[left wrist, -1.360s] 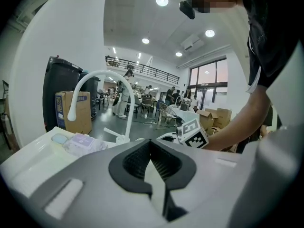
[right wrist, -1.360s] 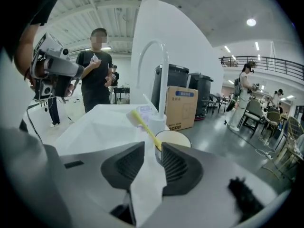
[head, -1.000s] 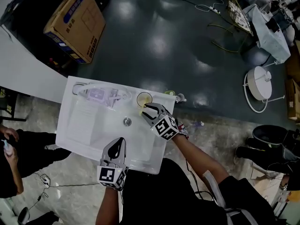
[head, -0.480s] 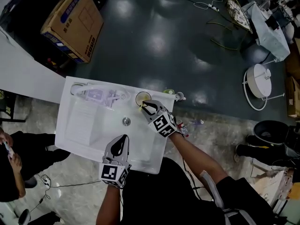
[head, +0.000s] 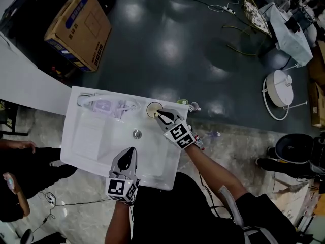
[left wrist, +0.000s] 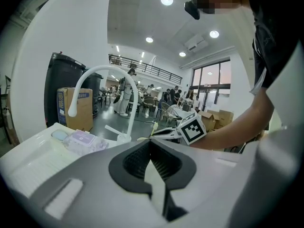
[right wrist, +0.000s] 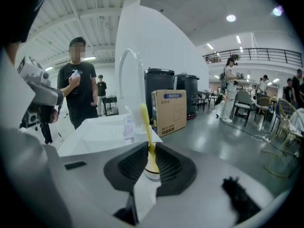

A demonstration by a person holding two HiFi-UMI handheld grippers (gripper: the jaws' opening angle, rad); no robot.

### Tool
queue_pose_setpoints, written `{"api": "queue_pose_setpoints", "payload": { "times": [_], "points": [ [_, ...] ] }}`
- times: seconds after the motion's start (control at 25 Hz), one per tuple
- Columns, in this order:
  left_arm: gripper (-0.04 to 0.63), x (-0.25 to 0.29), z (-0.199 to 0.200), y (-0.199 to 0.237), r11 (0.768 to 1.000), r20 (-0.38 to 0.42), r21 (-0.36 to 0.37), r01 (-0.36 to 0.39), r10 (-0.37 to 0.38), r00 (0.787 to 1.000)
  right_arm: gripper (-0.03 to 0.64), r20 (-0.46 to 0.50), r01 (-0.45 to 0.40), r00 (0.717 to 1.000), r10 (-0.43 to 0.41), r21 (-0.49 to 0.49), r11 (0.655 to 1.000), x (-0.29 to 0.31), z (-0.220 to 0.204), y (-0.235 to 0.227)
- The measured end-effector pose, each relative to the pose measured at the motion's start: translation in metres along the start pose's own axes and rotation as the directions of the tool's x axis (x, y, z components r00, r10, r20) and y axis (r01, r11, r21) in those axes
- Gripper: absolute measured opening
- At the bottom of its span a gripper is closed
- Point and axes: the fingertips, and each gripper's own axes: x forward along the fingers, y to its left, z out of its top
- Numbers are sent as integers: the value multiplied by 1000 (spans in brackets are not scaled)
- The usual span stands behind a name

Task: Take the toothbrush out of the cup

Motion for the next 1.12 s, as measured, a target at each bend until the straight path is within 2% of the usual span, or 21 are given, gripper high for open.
{"api": "queue_pose_setpoints", "payload": {
  "times": [0.24,0.48,1.12],
  "points": [
    [9,0,4,-3,1000,13,11,8,-8,1000,54,23,2,1000,-3,33,999,-12,11,-1],
    [9,-2,4,-9,1000,21,14,20,-20,1000,52,30,12,999,-12,-5,1000,-24,20,3],
    [9,-12,9,-23,999,50,26,47,-48,998,52,93,26,995,-25,-9,1000,-59,53,6]
  ]
}}
